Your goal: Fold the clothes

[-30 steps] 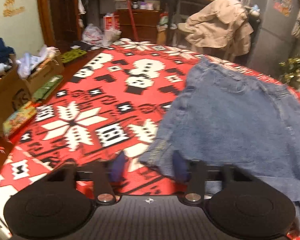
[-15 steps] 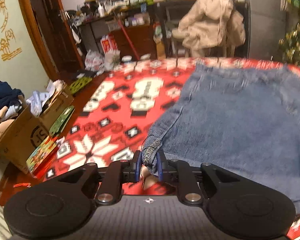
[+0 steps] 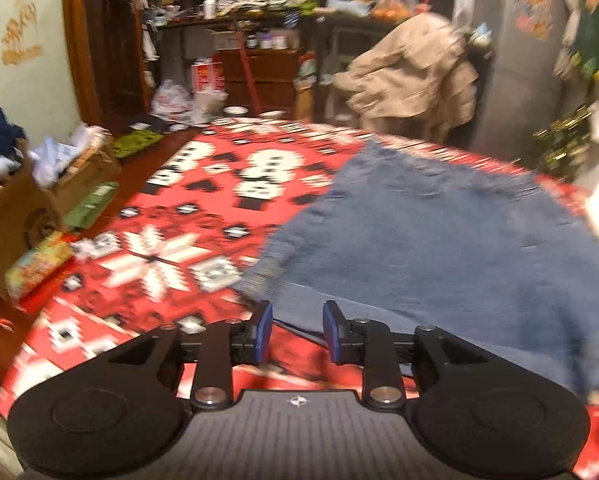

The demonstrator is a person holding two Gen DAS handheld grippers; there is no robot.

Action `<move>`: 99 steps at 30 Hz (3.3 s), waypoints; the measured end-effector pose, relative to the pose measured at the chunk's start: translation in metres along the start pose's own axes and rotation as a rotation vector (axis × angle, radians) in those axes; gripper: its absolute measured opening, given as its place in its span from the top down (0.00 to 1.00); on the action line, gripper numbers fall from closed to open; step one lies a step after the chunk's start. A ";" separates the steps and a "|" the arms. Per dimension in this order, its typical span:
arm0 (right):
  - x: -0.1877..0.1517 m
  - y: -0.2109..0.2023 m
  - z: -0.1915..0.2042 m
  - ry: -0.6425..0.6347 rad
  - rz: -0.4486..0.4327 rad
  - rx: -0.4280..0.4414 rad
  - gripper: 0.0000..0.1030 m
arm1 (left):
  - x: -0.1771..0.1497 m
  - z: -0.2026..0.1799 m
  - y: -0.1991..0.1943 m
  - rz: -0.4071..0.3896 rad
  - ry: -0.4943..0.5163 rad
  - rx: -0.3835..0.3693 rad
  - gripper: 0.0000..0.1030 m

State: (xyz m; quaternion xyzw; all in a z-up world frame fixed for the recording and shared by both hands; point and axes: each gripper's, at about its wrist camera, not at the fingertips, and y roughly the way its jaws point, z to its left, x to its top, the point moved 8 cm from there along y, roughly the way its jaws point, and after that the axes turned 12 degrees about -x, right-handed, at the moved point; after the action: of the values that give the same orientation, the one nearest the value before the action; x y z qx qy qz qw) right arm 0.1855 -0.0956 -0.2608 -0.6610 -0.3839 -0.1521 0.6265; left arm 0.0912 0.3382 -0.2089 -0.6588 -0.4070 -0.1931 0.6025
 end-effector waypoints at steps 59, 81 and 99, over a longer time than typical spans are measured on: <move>0.038 -0.074 -0.050 0.091 -0.227 -0.029 0.01 | -0.063 -0.178 0.042 0.097 -0.050 -0.207 0.55; 0.029 -0.018 -0.113 0.159 0.061 -0.115 0.94 | -0.080 -0.207 0.031 0.112 0.200 -0.148 0.92; 0.091 -0.048 -0.102 0.330 -0.185 0.185 0.24 | 0.017 -0.165 -0.003 -0.012 0.049 -0.307 0.50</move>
State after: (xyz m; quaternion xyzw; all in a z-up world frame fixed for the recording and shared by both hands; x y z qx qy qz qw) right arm 0.2404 -0.1673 -0.1477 -0.5288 -0.3473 -0.2795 0.7222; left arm 0.1376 0.1862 -0.1616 -0.7360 -0.3617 -0.2726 0.5031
